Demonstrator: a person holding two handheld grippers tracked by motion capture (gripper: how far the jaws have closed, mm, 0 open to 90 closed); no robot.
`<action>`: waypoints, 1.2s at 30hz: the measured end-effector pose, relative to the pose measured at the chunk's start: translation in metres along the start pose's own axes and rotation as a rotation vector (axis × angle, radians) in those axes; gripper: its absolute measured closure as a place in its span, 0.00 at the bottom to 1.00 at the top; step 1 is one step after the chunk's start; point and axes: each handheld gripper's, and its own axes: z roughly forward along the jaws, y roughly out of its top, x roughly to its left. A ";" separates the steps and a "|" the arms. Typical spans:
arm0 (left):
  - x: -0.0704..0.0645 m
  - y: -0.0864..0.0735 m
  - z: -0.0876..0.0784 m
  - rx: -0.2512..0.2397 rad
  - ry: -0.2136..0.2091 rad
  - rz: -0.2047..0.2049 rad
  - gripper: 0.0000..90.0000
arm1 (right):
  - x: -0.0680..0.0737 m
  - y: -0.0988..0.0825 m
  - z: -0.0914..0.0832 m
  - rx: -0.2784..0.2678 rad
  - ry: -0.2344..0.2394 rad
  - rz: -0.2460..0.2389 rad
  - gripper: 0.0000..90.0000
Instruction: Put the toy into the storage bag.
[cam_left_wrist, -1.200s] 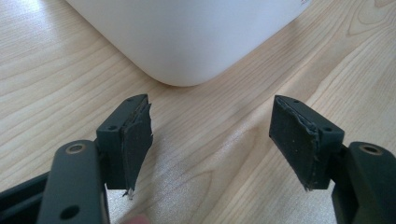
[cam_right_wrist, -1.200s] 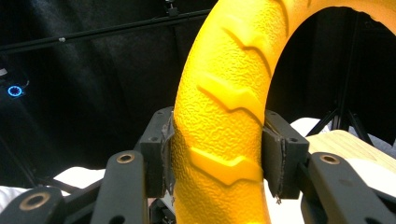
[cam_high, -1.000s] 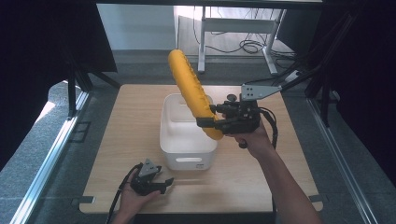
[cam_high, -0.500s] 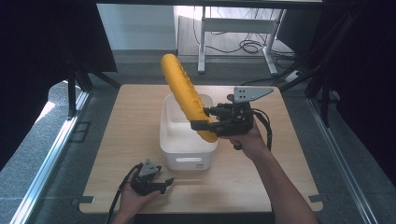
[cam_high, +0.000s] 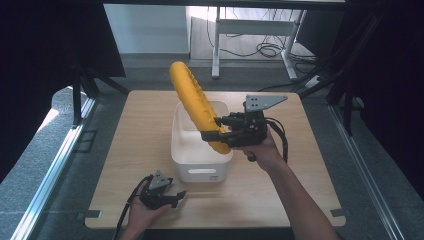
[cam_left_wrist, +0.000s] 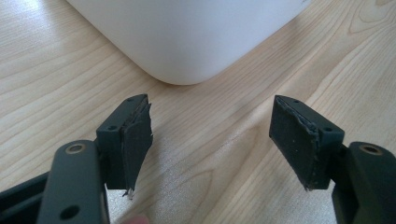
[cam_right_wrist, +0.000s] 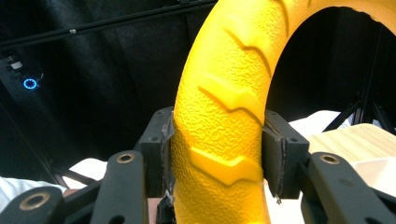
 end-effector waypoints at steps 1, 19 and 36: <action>0.000 0.000 0.000 0.001 0.000 0.000 0.33 | -0.001 -0.001 0.001 0.003 0.002 0.001 0.57; 0.000 0.000 0.000 -0.001 0.001 -0.005 0.33 | -0.003 -0.010 0.007 0.026 0.023 0.017 0.57; 0.000 0.000 0.000 0.000 0.001 0.001 0.33 | -0.009 -0.022 0.012 0.051 0.028 0.043 0.57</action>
